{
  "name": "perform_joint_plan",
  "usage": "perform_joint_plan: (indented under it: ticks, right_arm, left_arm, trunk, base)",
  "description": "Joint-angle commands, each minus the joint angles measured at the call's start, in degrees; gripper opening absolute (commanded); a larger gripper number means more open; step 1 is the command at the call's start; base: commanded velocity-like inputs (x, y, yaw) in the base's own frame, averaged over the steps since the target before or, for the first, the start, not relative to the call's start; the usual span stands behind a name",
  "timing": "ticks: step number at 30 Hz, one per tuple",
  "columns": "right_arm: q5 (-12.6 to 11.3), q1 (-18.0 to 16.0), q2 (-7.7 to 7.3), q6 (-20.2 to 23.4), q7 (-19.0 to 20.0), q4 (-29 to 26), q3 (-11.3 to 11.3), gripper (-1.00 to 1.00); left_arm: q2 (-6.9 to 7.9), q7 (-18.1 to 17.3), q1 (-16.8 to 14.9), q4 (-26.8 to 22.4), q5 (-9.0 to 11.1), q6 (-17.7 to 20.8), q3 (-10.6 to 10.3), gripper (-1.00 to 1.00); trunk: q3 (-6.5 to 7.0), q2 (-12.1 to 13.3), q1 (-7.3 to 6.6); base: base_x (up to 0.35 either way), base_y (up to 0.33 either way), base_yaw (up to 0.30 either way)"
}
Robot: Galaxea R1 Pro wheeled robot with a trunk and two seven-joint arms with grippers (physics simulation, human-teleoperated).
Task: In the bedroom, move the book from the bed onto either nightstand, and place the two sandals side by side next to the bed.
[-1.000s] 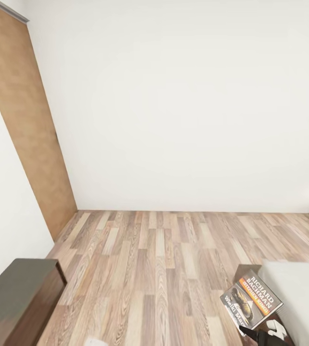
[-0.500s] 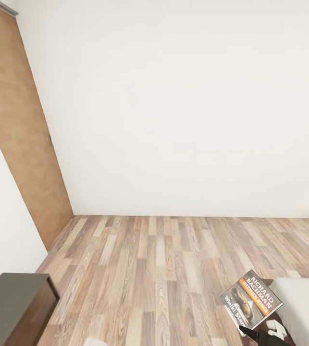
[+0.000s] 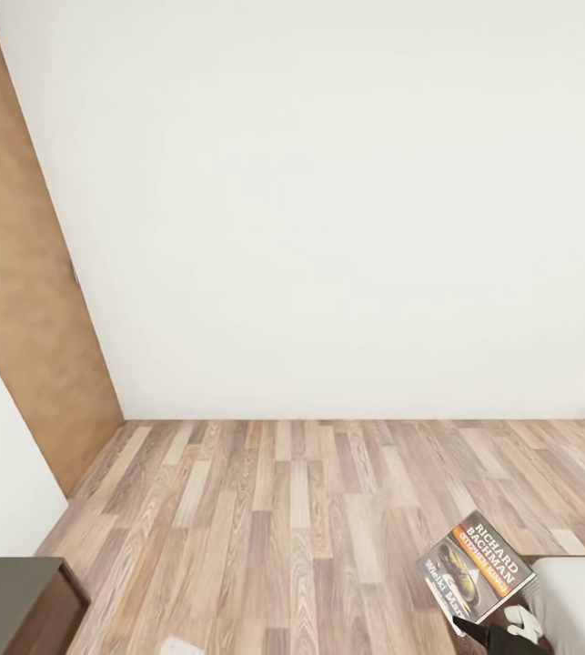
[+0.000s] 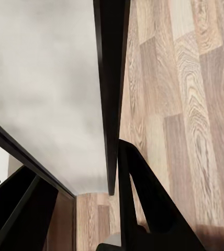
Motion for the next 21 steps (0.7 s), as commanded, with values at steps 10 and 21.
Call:
perform_joint_plan:
  ticks: [10, 21]
  right_arm:
    - [-0.71, -0.06, -0.03, 0.55, 0.19, -0.04, 0.17, -1.00]
    - [-0.71, -0.06, -0.03, 0.55, 0.12, -0.04, 0.17, -1.00]
  left_arm:
    - [0.02, -0.22, -0.05, 0.03, -0.56, -0.20, 0.50, 1.00]
    - [0.01, -0.23, -0.05, 0.03, -0.56, -0.19, 0.50, 1.00]
  trunk:
    - [-0.13, -0.13, 0.07]
    - [-0.13, -0.13, 0.07]
  base:
    - [0.331, 0.000, 0.000]
    - [0.332, 0.000, 0.000]
